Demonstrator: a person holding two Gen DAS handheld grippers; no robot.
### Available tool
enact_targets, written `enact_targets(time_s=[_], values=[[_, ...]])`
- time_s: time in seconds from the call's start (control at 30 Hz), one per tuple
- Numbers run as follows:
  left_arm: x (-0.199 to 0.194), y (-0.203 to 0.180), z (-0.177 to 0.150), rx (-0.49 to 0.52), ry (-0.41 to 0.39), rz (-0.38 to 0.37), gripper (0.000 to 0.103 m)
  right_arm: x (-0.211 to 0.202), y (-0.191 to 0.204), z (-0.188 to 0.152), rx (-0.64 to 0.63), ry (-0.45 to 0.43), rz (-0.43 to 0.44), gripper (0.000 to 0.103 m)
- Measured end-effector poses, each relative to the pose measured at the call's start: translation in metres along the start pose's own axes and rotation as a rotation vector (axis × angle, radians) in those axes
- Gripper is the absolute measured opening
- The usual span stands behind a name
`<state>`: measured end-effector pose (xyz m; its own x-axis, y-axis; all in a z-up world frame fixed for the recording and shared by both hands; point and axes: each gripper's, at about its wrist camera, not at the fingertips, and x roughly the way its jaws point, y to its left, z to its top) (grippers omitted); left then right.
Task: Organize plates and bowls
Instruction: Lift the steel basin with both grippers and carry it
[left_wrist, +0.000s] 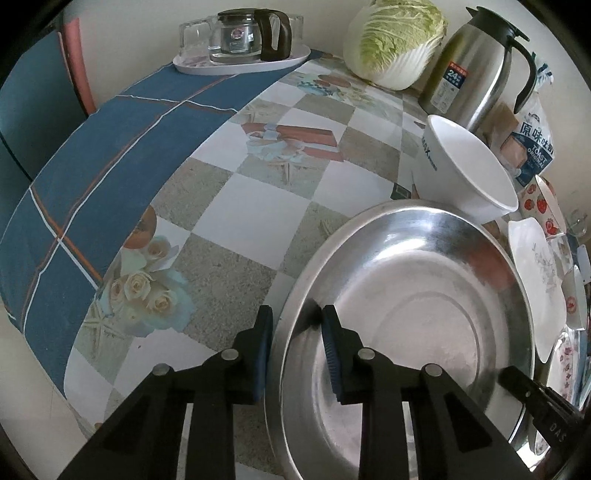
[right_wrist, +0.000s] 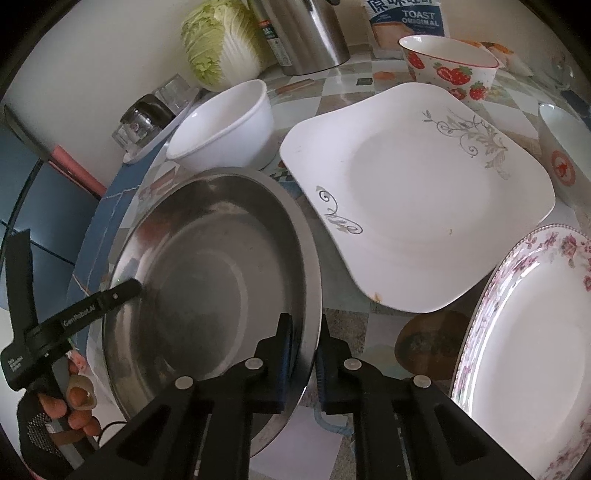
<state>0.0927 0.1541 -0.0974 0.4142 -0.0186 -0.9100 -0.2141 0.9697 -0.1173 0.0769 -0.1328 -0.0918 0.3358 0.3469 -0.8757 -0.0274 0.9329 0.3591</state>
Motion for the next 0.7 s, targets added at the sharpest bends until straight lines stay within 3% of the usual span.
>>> enact_targets(time_s=[0.5, 0.7], values=[[-0.051, 0.003, -0.008, 0.027, -0.058, 0.07, 0.027, -0.019, 0.024, 0.001, -0.076, -0.041, 0.049, 0.013], [-0.081, -0.006, 0.001, 0.037, -0.103, 0.084, 0.027, -0.047, 0.021, 0.003, -0.078, -0.09, 0.09, 0.013]])
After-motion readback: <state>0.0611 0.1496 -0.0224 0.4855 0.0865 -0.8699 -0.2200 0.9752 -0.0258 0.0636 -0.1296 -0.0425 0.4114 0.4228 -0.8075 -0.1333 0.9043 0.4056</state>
